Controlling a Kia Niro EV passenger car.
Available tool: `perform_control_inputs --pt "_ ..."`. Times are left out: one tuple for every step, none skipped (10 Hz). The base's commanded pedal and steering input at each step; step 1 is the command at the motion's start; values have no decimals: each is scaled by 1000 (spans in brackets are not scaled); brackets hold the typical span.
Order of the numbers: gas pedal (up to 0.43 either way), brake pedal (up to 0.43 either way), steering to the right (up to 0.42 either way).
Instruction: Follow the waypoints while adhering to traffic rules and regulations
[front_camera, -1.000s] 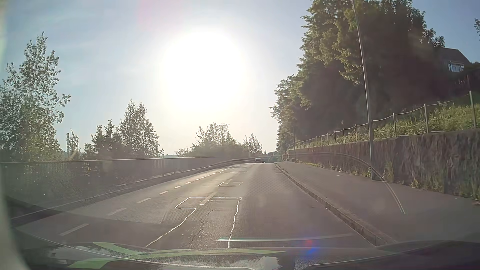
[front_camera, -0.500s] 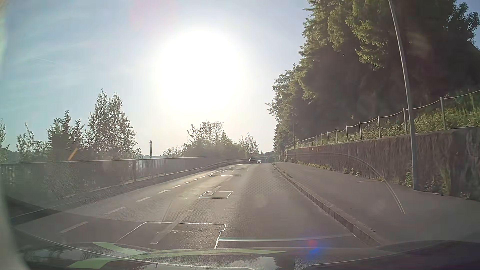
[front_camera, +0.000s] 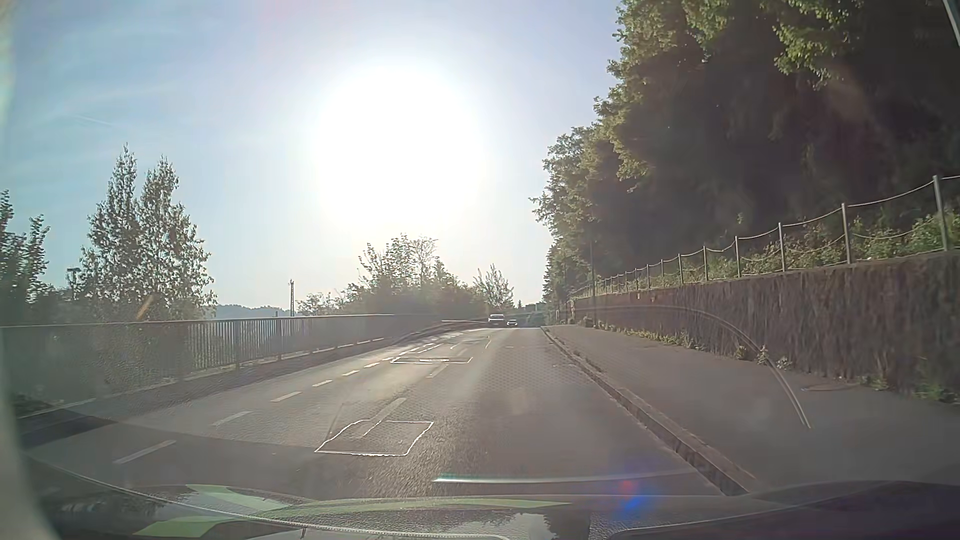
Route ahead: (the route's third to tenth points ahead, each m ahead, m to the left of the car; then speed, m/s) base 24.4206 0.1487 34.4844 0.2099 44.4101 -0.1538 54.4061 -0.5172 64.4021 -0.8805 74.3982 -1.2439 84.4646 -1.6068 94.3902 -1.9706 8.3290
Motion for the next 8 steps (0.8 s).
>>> perform_control_inputs --pt "220 0 -2" --pt "177 0 -7" --pt "150 0 -7" --pt "138 0 -4" --pt "138 0 2" --pt "138 0 4" --pt "138 0 4" --pt "87 0 4"
